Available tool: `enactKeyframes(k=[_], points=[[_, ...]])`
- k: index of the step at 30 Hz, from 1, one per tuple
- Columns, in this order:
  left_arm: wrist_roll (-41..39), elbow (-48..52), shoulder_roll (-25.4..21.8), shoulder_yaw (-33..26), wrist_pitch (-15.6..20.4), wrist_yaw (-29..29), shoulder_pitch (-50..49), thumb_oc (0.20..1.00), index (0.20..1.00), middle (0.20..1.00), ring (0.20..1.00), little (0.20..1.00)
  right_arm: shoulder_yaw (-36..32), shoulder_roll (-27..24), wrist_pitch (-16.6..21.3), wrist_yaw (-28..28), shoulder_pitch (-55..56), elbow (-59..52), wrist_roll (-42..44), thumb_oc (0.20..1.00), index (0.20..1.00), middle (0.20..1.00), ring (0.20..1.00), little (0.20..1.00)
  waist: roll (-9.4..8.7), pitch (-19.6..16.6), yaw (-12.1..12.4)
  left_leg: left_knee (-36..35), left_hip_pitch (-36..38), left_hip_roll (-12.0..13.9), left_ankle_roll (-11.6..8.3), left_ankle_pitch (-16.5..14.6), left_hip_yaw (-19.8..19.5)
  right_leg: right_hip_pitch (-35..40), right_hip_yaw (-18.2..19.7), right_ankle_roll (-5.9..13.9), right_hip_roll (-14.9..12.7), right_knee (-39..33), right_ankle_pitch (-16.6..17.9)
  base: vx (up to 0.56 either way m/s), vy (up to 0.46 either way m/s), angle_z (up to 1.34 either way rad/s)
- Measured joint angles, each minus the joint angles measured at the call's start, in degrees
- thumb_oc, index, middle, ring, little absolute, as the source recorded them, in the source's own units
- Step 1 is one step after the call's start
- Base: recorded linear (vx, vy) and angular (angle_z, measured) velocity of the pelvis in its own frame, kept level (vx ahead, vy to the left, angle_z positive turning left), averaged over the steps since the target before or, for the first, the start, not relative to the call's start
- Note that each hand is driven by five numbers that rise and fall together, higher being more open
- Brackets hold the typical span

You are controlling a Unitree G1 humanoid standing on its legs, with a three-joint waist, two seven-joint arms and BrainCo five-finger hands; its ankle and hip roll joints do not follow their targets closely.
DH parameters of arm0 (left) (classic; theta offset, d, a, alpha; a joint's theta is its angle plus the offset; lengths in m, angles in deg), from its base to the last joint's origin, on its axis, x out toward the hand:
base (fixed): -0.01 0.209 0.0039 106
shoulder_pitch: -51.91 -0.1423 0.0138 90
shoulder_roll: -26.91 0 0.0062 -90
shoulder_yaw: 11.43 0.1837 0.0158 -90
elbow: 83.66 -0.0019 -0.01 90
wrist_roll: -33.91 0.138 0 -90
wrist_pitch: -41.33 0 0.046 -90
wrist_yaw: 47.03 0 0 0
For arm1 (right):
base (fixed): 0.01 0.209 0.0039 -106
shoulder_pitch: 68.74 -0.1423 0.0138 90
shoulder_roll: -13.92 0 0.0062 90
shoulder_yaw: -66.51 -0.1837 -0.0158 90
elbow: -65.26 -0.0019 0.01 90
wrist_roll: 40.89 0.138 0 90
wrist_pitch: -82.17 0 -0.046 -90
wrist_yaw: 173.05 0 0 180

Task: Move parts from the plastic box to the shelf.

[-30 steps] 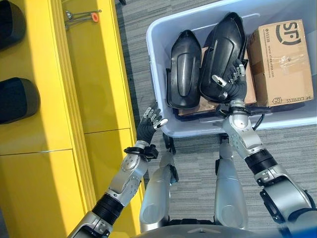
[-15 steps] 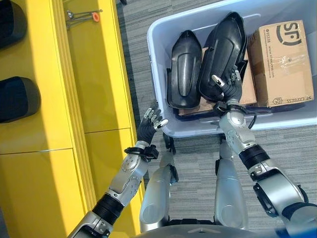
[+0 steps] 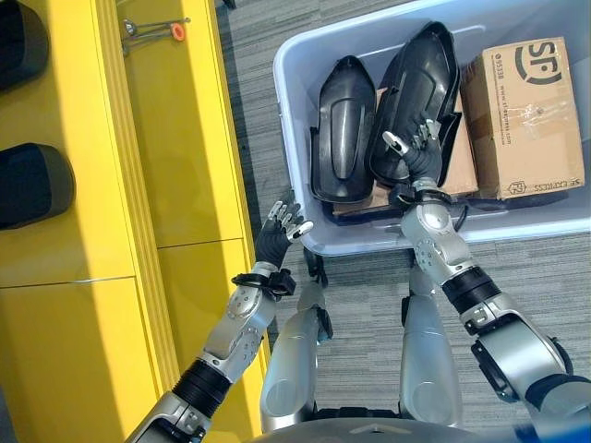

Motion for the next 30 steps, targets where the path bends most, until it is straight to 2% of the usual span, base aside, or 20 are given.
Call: enactKeyframes(k=[17,30], points=[[0.0,-0.08,0.02,-0.01,-0.01,0.06,0.0,1.0,1.0,1.0,1.0,1.0,0.53,0.53,0.04,-1.72,0.04,0.17,2.46,1.0,1.0,1.0,1.0,1.0,0.0,0.0,0.11,0.0,-0.04,-0.03,0.0,0.0,-0.01,-0.01,-0.02,0.0,-0.01,0.0,-0.01,0.0,0.0,0.0],[-0.01,-0.09,0.03,0.0,-0.03,0.2,0.01,1.0,1.0,1.0,1.0,1.0,1.1,0.49,-0.44,-0.24,-2.06,4.35,0.01,1.0,1.0,1.0,1.0,1.0,0.0,0.0,0.79,0.0,-0.06,0.0,0.0,0.0,-0.05,-0.02,-0.06,0.0,0.0,0.0,-0.01,0.0,0.0,0.0]])
